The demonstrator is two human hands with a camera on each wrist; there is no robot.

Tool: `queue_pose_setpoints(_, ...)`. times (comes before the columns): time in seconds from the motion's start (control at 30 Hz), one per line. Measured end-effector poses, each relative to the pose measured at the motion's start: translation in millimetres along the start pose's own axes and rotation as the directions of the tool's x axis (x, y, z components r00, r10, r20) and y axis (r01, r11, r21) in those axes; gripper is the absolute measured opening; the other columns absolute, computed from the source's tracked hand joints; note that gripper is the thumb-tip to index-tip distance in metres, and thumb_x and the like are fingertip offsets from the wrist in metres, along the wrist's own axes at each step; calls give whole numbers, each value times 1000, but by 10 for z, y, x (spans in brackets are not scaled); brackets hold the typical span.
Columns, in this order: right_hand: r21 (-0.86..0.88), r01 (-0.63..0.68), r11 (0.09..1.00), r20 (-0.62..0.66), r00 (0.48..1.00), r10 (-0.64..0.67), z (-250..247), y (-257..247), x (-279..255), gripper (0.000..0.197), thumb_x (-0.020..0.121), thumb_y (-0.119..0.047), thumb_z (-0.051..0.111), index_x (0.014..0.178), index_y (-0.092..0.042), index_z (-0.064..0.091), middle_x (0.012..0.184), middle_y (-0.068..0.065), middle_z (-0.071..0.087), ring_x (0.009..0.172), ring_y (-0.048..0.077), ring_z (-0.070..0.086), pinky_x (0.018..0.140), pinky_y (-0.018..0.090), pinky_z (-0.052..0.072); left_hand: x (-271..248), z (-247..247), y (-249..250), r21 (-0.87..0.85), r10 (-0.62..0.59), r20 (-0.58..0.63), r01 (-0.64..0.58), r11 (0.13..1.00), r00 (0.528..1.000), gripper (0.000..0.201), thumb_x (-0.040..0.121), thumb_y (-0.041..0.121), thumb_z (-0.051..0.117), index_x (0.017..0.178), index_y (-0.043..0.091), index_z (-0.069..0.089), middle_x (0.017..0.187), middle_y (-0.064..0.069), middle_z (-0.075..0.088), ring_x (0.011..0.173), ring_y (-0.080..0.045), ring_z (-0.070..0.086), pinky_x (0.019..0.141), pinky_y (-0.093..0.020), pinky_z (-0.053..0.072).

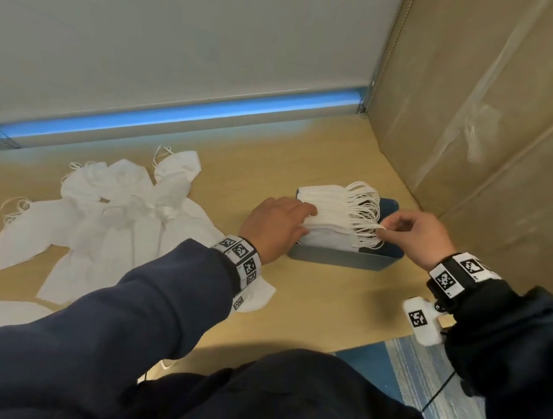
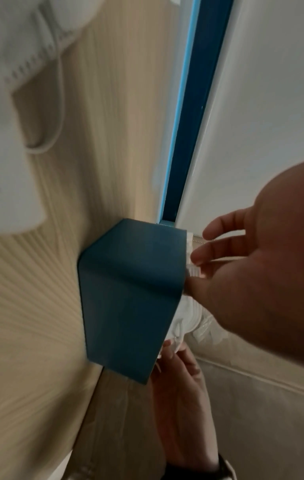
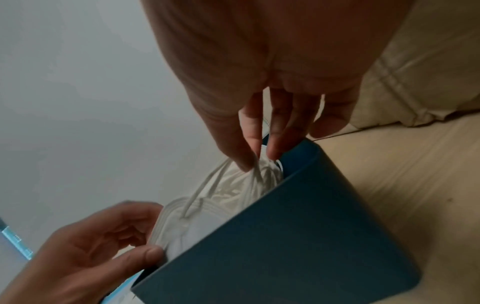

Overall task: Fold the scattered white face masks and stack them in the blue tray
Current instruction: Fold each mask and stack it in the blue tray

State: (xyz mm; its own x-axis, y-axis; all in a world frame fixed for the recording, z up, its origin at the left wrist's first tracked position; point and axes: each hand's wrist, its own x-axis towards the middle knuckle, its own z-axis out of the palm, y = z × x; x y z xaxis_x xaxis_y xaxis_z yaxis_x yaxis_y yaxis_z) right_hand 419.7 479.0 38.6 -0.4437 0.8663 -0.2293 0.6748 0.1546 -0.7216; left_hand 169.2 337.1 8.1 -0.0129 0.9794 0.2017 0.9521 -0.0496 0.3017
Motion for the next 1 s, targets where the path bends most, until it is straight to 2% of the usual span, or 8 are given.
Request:
queue_pose_setpoints(0.13, 23, -21, 1000, -43, 999, 22, 24, -104, 88, 32, 74, -10, 86, 102, -19, 71, 93, 10, 71, 83, 24, 64, 74, 32, 46, 8, -11, -37, -116, -166, 12, 166, 979, 986, 23, 88, 37, 72, 103, 24, 61, 103, 6, 64, 94, -20, 61, 81, -36, 45)
queue_pose_setpoints(0.27, -10, 173, 985, -115, 978, -173, 279, -604, 23, 35, 77, -10, 78, 105, -29, 68, 89, -4, 62, 70, 15, 54, 69, 34, 46, -214, -191, -288, -393, -350, -86, 291, 872, 933, 25, 85, 46, 75, 97, 27, 65, 97, 12, 63, 84, -7, 59, 76, -23, 47)
queue_pose_setpoints(0.43, 232, 342, 910, -22, 938, -347, 688, -1141, -248, 21, 86, -5, 69, 94, -25, 71, 78, -7, 65, 68, 8, 55, 66, 19, 43, -767, -498, -674, -476, -509, -160, 386, 791, 846, 4, 92, 27, 71, 91, 23, 70, 90, 12, 68, 83, -3, 62, 74, -14, 44)
queue_pose_setpoints(0.53, 306, 395, 866, 114, 888, -446, 1200, -1610, -339, 17, 87, -8, 70, 92, -25, 72, 78, -11, 65, 70, 7, 56, 68, 18, 44, -1433, -852, -1308, -450, -699, -189, 572, 686, 689, 1, 91, 23, 71, 91, 22, 71, 90, 11, 70, 82, -3, 63, 78, -22, 50)
queue_pose_setpoints(0.67, 271, 453, 849, 323, 788, -524, 1934, -2103, -438, 18, 86, -13, 71, 96, -28, 71, 89, -10, 71, 79, 5, 64, 73, 15, 48, -2372, -1268, -2131, -463, -923, -162, 799, 384, 349, 9, 89, 28, 72, 96, 23, 71, 93, 6, 72, 90, -19, 68, 87, -36, 55)
queue_pose_setpoints(0.77, 188, 482, 856, 484, 713, -508, 2495, -2379, -447, 20, 86, -17, 71, 103, -29, 69, 100, -13, 71, 87, 6, 67, 79, 20, 50, -2964, -1409, -2572, -429, -977, -133, 879, 207, 166, 21, 91, 31, 71, 108, 18, 70, 104, -2, 72, 101, -27, 67, 88, -33, 50)
queue_pose_setpoints(0.9, 76, 548, 833, 596, 645, -478, 3220, -2730, -389, 27, 90, -22, 69, 116, -28, 65, 115, -10, 67, 103, 15, 65, 83, 26, 46, -3360, -1380, -2948, -348, -998, -12, 936, 57, 56, 45, 93, 39, 67, 128, 11, 62, 124, -12, 67, 115, -35, 62, 94, -38, 48)
queue_pose_setpoints(1.0, -52, 629, 776, 661, 603, -445, 3740, -3060, -324, 41, 92, -27, 68, 132, -27, 59, 135, -2, 62, 121, 20, 58, 93, 27, 41, -3432, -1262, -3143, -283, -995, 81, 959, 31, 56, 65, 89, 53, 65, 131, 3, 56, 130, -20, 59, 119, -39, 58, 95, -44, 48)
